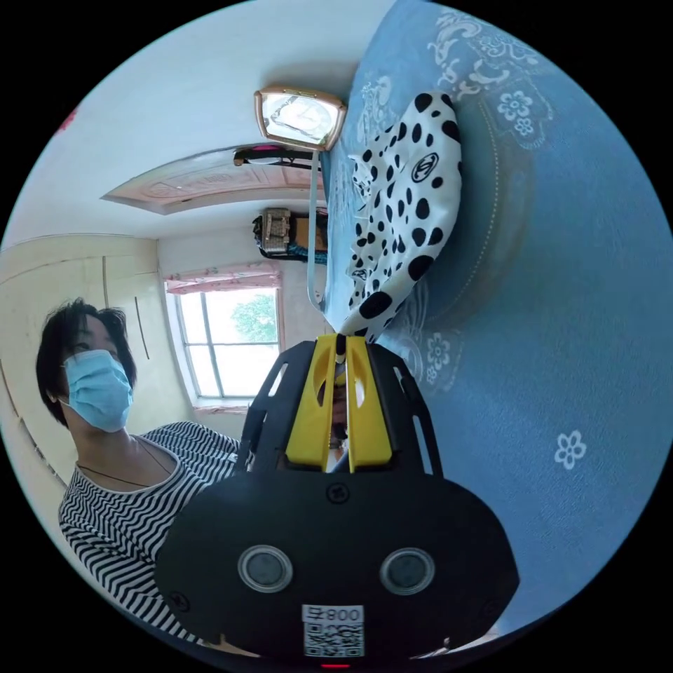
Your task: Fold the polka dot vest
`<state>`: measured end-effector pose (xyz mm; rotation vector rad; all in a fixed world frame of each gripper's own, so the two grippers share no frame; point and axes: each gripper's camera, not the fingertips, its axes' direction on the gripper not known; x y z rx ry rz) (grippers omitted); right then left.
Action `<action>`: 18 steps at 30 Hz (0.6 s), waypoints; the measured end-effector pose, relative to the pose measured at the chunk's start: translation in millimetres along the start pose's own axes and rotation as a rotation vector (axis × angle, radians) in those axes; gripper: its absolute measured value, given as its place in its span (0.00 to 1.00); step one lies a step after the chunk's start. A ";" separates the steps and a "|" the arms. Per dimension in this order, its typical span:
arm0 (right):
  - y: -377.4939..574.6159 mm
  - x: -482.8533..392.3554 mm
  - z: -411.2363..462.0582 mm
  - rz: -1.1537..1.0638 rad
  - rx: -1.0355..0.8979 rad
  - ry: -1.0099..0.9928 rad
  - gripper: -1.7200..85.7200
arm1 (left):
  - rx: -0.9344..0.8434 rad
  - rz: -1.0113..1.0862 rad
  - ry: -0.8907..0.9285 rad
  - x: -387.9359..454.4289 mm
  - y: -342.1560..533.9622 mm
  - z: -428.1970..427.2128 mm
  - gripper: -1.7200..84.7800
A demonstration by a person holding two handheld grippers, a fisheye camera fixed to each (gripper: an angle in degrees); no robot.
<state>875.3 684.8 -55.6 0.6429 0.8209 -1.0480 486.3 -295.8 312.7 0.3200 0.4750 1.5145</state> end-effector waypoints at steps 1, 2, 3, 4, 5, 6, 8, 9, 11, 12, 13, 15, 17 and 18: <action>0.7 -1.6 3.8 -0.005 0.002 -0.004 0.04 | 0.025 -0.043 0.030 -8.2 0.1 -10.1 0.09; 1.5 -3.2 7.4 -0.009 0.001 -0.001 0.04 | 0.047 -0.071 0.057 -14.4 0.3 -19.2 0.10; 1.9 -3.9 9.3 -0.010 0.001 0.001 0.04 | 0.057 -0.080 0.070 -16.6 0.4 -23.5 0.10; 3.1 -4.5 12.6 -0.011 0.000 0.002 0.04 | 0.071 -0.092 0.083 -20.2 0.3 -31.6 0.10; 4.8 -4.8 15.0 -0.012 0.003 -0.005 0.04 | 0.079 -0.103 0.094 -23.2 -0.4 -38.7 0.10; 5.8 -4.7 15.8 -0.012 0.006 -0.010 0.04 | 0.082 -0.110 0.102 -24.9 -0.8 -41.9 0.10; 10.4 -2.5 17.4 -0.002 0.019 -0.022 0.04 | 0.105 -0.141 0.148 -32.3 -3.1 -54.4 0.10; 11.6 -1.9 17.6 0.001 0.023 -0.023 0.04 | 0.113 -0.149 0.160 -34.3 -3.6 -57.5 0.10; 16.5 0.3 19.0 0.013 0.033 -0.024 0.04 | 0.139 -0.167 0.187 -39.4 -5.3 -68.6 0.10; 17.6 0.8 19.7 0.016 0.035 -0.026 0.04 | 0.141 -0.169 0.189 -40.1 -5.7 -71.0 0.10; 19.3 1.7 21.5 0.021 0.036 -0.030 0.04 | 0.146 -0.172 0.189 -41.0 -6.4 -75.5 0.10; 21.3 2.3 25.3 0.027 0.037 -0.033 0.04 | 0.150 -0.173 0.187 -41.5 -7.1 -81.9 0.09; 22.6 2.3 31.6 0.031 0.034 -0.038 0.04 | 0.159 -0.183 0.194 -42.7 -6.9 -90.5 0.10; 22.8 2.3 33.0 0.032 0.035 -0.040 0.04 | 0.162 -0.187 0.195 -42.8 -6.6 -92.6 0.10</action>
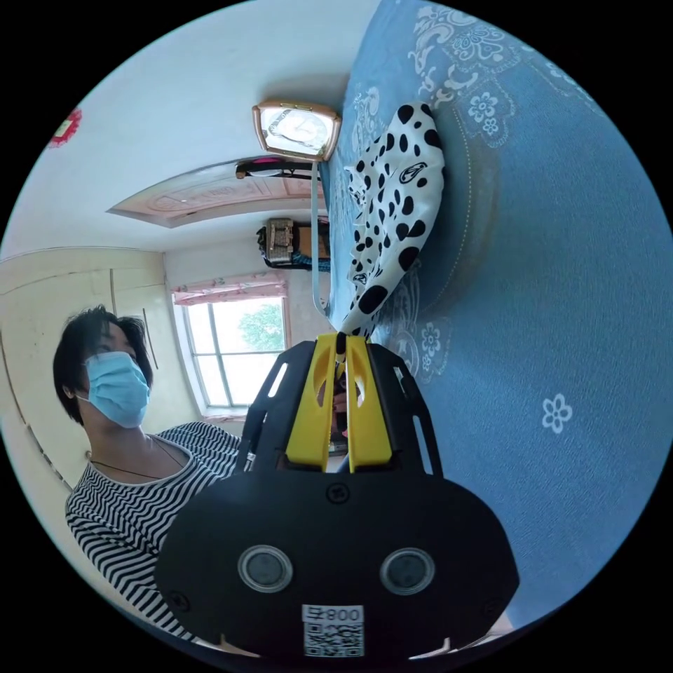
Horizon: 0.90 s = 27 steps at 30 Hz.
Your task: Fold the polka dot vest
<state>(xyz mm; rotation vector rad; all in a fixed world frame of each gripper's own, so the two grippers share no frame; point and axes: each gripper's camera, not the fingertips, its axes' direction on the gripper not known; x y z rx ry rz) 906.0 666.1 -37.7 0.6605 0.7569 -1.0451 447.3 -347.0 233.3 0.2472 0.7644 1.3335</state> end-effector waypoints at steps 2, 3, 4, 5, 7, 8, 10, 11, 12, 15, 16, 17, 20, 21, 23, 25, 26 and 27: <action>0.7 0.0 5.7 0.003 0.000 -0.008 0.04 | 0.018 -0.002 -0.016 4.0 0.1 -9.6 0.10; 0.9 0.0 7.1 0.005 -0.001 -0.007 0.04 | 0.025 0.003 -0.029 6.2 0.3 -12.6 0.10; 1.3 -0.3 9.8 0.006 -0.003 0.002 0.04 | 0.034 0.019 -0.060 11.8 0.6 -18.8 0.10; 2.0 -0.4 12.6 0.007 -0.011 0.022 0.04 | 0.037 0.048 -0.100 19.0 0.5 -25.0 0.10; 3.9 0.6 16.2 0.012 -0.027 0.070 0.04 | 0.034 0.097 -0.175 31.2 -0.6 -33.1 0.10; 5.5 2.9 17.7 0.023 -0.034 0.106 0.04 | 0.037 0.126 -0.216 38.4 -1.7 -38.0 0.10; 8.5 7.8 19.0 0.044 -0.037 0.150 0.04 | 0.033 0.163 -0.265 46.9 -4.3 -43.2 0.10; 10.3 11.3 20.3 0.059 -0.042 0.178 0.05 | 0.030 0.174 -0.291 50.3 -6.1 -45.5 0.10; 11.2 12.8 21.1 0.065 -0.044 0.187 0.05 | 0.029 0.178 -0.299 51.4 -6.9 -46.6 0.10; 13.7 16.5 26.4 0.083 -0.041 0.178 0.05 | 0.029 0.172 -0.307 52.0 -10.5 -50.1 0.10; 13.8 16.1 29.3 0.084 -0.045 0.184 0.05 | 0.029 0.162 -0.308 51.0 -11.5 -50.9 0.09; 13.7 15.0 32.4 0.081 -0.053 0.195 0.05 | 0.034 0.154 -0.308 50.2 -12.0 -51.9 0.08; 13.7 12.5 37.5 0.077 -0.066 0.209 0.05 | 0.049 0.123 -0.325 48.6 -11.2 -55.8 0.05; 13.8 12.2 38.0 0.077 -0.066 0.208 0.05 | 0.052 0.122 -0.326 49.0 -10.6 -56.8 0.05; 14.6 11.7 39.6 0.078 -0.069 0.205 0.05 | 0.054 0.124 -0.331 51.9 -6.8 -60.2 0.04; 15.7 11.6 41.0 0.078 -0.070 0.202 0.05 | 0.054 0.135 -0.338 55.7 -2.8 -62.6 0.03; 16.3 11.6 41.8 0.079 -0.070 0.198 0.05 | 0.052 0.139 -0.344 57.9 0.0 -63.9 0.04; 16.7 11.5 42.1 0.079 -0.070 0.196 0.05 | 0.052 0.141 -0.347 58.9 1.5 -64.5 0.04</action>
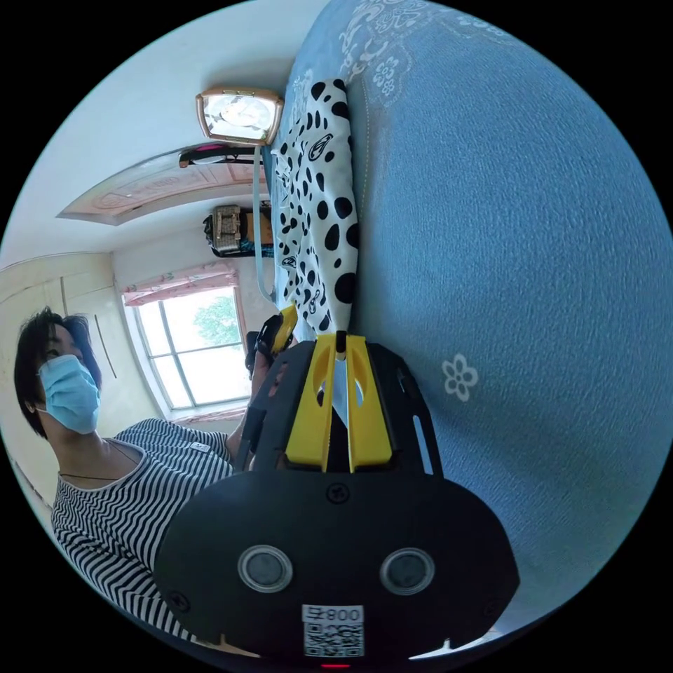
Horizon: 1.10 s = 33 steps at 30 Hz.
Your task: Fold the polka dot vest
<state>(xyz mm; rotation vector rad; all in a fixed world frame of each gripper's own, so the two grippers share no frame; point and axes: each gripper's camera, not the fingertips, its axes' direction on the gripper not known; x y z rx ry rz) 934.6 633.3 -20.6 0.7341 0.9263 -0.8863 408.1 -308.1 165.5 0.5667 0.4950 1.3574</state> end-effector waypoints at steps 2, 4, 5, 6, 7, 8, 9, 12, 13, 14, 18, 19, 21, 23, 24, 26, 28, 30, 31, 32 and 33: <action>1.4 -0.6 1.1 -0.002 0.000 -0.005 0.05 | 0.002 0.020 -0.017 4.9 4.7 -3.3 0.06; 2.9 -1.4 1.5 -0.006 0.000 -0.005 0.05 | -0.003 0.029 -0.038 8.2 6.3 -3.6 0.08; 4.1 -2.0 1.6 -0.010 0.000 -0.004 0.05 | -0.006 0.034 -0.056 9.9 6.3 -3.3 0.09; 4.7 -2.3 1.6 -0.012 0.000 -0.002 0.05 | -0.008 0.035 -0.061 10.7 6.2 -2.9 0.09; 6.1 -2.7 1.5 -0.016 0.001 0.001 0.05 | -0.007 0.041 -0.062 12.5 5.7 -2.1 0.09; 7.5 -3.0 1.4 -0.018 0.001 0.004 0.05 | -0.009 0.044 -0.056 13.9 5.0 -0.8 0.09; 8.2 -3.0 1.4 -0.019 0.001 0.006 0.05 | -0.010 0.043 -0.051 14.5 4.8 -0.3 0.08; 11.5 -2.2 1.0 -0.023 -0.001 0.012 0.05 | -0.014 0.026 -0.055 16.0 4.9 1.1 0.06; 13.0 -1.1 0.6 -0.024 -0.002 0.010 0.05 | -0.013 0.023 -0.049 16.1 6.5 0.3 0.05; 14.6 0.3 -0.1 -0.023 -0.002 0.006 0.05 | -0.009 0.026 -0.036 17.4 9.3 -1.9 0.04; 19.9 5.3 -2.4 -0.026 -0.004 0.001 0.05 | 0.010 0.045 -0.031 23.7 21.7 -10.9 0.04; 21.9 7.1 -3.2 -0.027 -0.005 0.002 0.05 | 0.001 0.038 -0.041 22.2 24.7 -10.8 0.04; 25.0 10.5 -4.6 -0.026 -0.004 -0.002 0.05 | -0.023 0.003 -0.046 13.6 27.3 -7.7 0.05; 29.9 14.8 -7.4 -0.022 -0.003 -0.005 0.05 | -0.020 -0.035 0.003 6.2 32.4 -8.2 0.06; 31.4 15.7 -8.2 -0.022 -0.003 -0.005 0.05 | -0.017 -0.033 0.007 6.5 34.1 -9.1 0.07; 37.9 19.3 -12.1 -0.027 0.000 -0.027 0.05 | -0.027 -0.015 0.004 10.4 41.0 -11.0 0.09; 42.6 22.2 -16.0 -0.031 0.006 -0.061 0.05 | -0.056 -0.022 0.024 10.2 46.6 -7.7 0.10; 47.4 22.9 -20.8 -0.042 0.016 -0.097 0.05 | -0.086 -0.027 0.066 9.9 52.1 -0.1 0.11; 50.4 21.7 -24.2 -0.055 0.023 -0.119 0.05 | -0.103 -0.030 0.087 11.1 54.4 5.7 0.11; 53.1 19.5 -27.9 -0.070 0.028 -0.139 0.05 | -0.113 -0.033 0.102 13.3 55.9 11.7 0.11; 54.4 18.0 -30.0 -0.080 0.032 -0.148 0.05 | -0.121 -0.036 0.110 14.5 56.5 15.3 0.12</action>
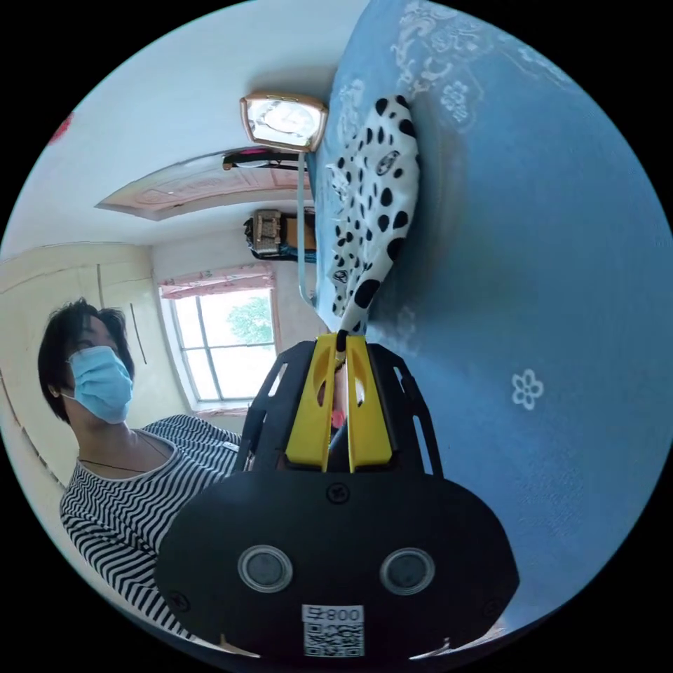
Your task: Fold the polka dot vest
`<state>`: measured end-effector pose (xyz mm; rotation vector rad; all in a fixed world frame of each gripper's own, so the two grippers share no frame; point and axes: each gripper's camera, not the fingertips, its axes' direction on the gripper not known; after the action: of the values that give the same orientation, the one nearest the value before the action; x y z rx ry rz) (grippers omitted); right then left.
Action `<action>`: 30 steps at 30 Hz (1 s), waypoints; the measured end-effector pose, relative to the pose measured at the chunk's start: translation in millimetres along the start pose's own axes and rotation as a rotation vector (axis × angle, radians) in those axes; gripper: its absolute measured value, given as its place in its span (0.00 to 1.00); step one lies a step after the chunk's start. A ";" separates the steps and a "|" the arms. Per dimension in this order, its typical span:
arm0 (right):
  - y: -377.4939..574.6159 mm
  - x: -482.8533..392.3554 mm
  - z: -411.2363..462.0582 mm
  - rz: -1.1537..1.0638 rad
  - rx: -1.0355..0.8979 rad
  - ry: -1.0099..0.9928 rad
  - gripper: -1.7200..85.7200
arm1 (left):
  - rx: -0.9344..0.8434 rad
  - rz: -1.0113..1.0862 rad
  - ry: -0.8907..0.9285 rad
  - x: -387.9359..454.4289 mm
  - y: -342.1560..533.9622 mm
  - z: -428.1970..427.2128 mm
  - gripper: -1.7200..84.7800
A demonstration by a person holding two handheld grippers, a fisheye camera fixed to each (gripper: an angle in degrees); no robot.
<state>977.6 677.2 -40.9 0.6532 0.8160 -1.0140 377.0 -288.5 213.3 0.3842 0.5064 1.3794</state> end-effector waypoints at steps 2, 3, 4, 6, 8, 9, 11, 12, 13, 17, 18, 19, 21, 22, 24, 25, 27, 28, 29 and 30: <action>3.5 -8.4 -7.5 -0.038 0.009 -0.017 0.05 | -0.033 -0.021 0.055 1.6 1.1 16.3 0.13; 4.1 -10.5 -9.4 -0.048 0.010 -0.018 0.05 | -0.040 -0.029 0.075 1.6 1.8 20.5 0.13; 5.1 -14.8 -13.0 -0.071 0.010 -0.017 0.05 | -0.054 -0.041 0.115 1.3 3.3 29.0 0.14; 6.0 -20.0 -17.8 -0.106 0.006 -0.001 0.05 | -0.060 -0.064 0.167 -0.5 5.8 39.4 0.14; 7.1 -21.1 -23.8 -0.134 0.002 0.016 0.04 | -0.023 -0.120 0.257 -7.9 10.4 47.3 0.15; 7.7 -20.7 -25.4 -0.140 0.002 0.017 0.04 | -0.011 -0.134 0.283 -10.4 11.3 48.8 0.15; 11.9 -17.6 -31.5 -0.163 0.000 0.016 0.04 | 0.051 -0.196 0.373 -21.1 14.3 52.5 0.15; 13.4 -16.5 -33.0 -0.169 -0.002 0.017 0.04 | 0.072 -0.208 0.388 -23.2 14.9 52.8 0.14; 16.7 -13.4 -36.2 -0.178 -0.005 0.019 0.04 | 0.104 -0.222 0.405 -25.8 14.7 53.8 0.14; 30.1 5.0 -51.8 -0.186 0.009 -0.004 0.04 | 0.169 -0.244 0.402 -24.9 11.7 62.9 0.13; 32.1 7.9 -54.6 -0.188 0.013 -0.008 0.04 | 0.181 -0.247 0.397 -24.5 11.5 63.6 0.13; 36.5 13.7 -60.7 -0.194 0.019 -0.013 0.04 | 0.215 -0.249 0.393 -24.0 11.5 64.2 0.12; 43.3 22.9 -69.9 -0.203 0.022 -0.007 0.04 | 0.250 -0.253 0.388 -23.5 11.0 65.8 0.10; 48.6 30.0 -76.0 -0.206 0.021 0.004 0.04 | 0.271 -0.251 0.377 -22.1 11.2 67.1 0.08; 58.2 42.3 -85.2 -0.206 0.018 0.020 0.04 | 0.283 -0.231 0.368 -16.6 11.3 70.9 0.07; 65.9 52.0 -91.5 -0.203 0.019 0.028 0.04 | 0.274 -0.219 0.352 -11.0 11.8 75.1 0.06; 80.1 70.0 -103.2 -0.182 0.028 0.032 0.04 | 0.262 -0.192 0.323 -0.6 15.2 81.5 0.06; 91.6 82.5 -112.2 -0.168 0.036 0.033 0.04 | 0.249 -0.173 0.310 6.8 18.9 85.9 0.05; 105.0 94.9 -121.8 -0.153 0.043 0.039 0.04 | 0.240 -0.154 0.299 14.2 23.9 89.4 0.05; 112.4 101.1 -126.7 -0.144 0.047 0.044 0.04 | 0.235 -0.145 0.296 17.9 26.9 91.2 0.05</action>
<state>1074.4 774.1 -182.8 0.6660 0.8904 -1.1556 407.0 -263.5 301.8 0.3270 0.9287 1.2448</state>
